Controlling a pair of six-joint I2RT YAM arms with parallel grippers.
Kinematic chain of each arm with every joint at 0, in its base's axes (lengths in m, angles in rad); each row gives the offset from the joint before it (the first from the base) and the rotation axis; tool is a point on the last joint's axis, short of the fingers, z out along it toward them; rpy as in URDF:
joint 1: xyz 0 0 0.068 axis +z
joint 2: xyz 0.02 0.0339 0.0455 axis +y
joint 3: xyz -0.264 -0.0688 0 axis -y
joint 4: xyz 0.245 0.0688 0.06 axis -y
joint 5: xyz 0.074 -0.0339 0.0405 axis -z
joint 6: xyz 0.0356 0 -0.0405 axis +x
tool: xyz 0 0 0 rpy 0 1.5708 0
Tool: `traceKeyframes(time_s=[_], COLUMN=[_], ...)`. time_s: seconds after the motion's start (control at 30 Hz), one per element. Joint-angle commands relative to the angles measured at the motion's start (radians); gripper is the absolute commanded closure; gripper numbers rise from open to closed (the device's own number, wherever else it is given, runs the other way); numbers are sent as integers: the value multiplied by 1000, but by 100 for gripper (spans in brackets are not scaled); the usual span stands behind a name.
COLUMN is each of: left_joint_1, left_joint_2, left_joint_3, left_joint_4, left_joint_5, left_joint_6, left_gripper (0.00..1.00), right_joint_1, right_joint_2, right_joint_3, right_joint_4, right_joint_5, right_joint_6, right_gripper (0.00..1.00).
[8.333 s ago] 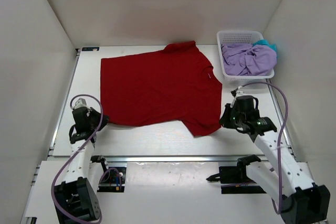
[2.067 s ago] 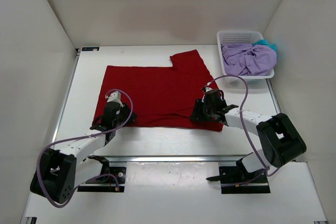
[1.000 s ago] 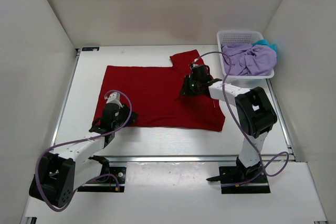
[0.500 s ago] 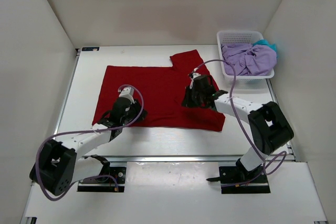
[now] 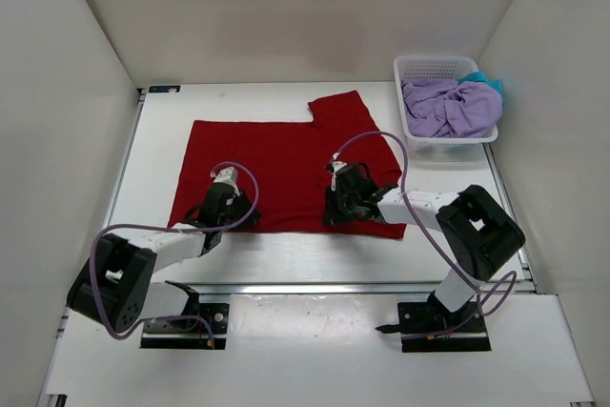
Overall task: Fold and stack the t-shirts
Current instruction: Fold the flattened tshirt in 1/3 of the way, then grap the side of the flattened tshirt furthest away from the robot with both arms
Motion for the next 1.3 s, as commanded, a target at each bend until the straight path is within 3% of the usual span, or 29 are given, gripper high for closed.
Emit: traceKeyframes(time_s=[0.0, 0.27, 0.4, 0.47, 0.57, 0.63, 0.7, 0.77, 0.83, 1.0, 1.27], left_joint_1=[-50, -10, 23, 39, 97, 155, 210, 214, 217, 362, 447], left_joint_2=[-96, -420, -448, -414, -324, -249, -157, -66, 50, 339, 613], left_joint_3=[-70, -268, -211, -136, 19, 72, 131, 250, 351, 595, 990], left_joint_4=[-91, -187, -187, -187, -157, -88, -34, -48, -94, -164, -391], left_joint_5=[-34, -17, 33, 30, 39, 69, 127, 80, -38, -45, -201], left_joint_6=[-8, -96, -101, -71, -53, -65, -100, -66, 8, 14, 192], left_gripper=[67, 62, 59, 58, 56, 55, 54, 55, 54, 54, 48], right_joint_1=[1, 40, 40, 27, -32, -63, -79, -91, -85, -76, -63], right_joint_2=[-49, -137, -167, -180, -195, -163, -128, -115, -118, -160, -186], right_joint_3=[-92, -175, -64, 2, 52, 84, 114, 127, 113, -12, -71], right_joint_4=[-26, -87, -152, -161, -74, -45, -46, -39, -26, 50, 121], right_joint_5=[5, -78, -77, -81, -124, -148, -168, -153, -139, -132, -155], right_joint_6=[-33, -10, -30, -32, -3, 16, 16, 10, 10, 31, 37], right_gripper=[100, 100, 98, 93, 80, 79, 82, 95, 100, 100, 100])
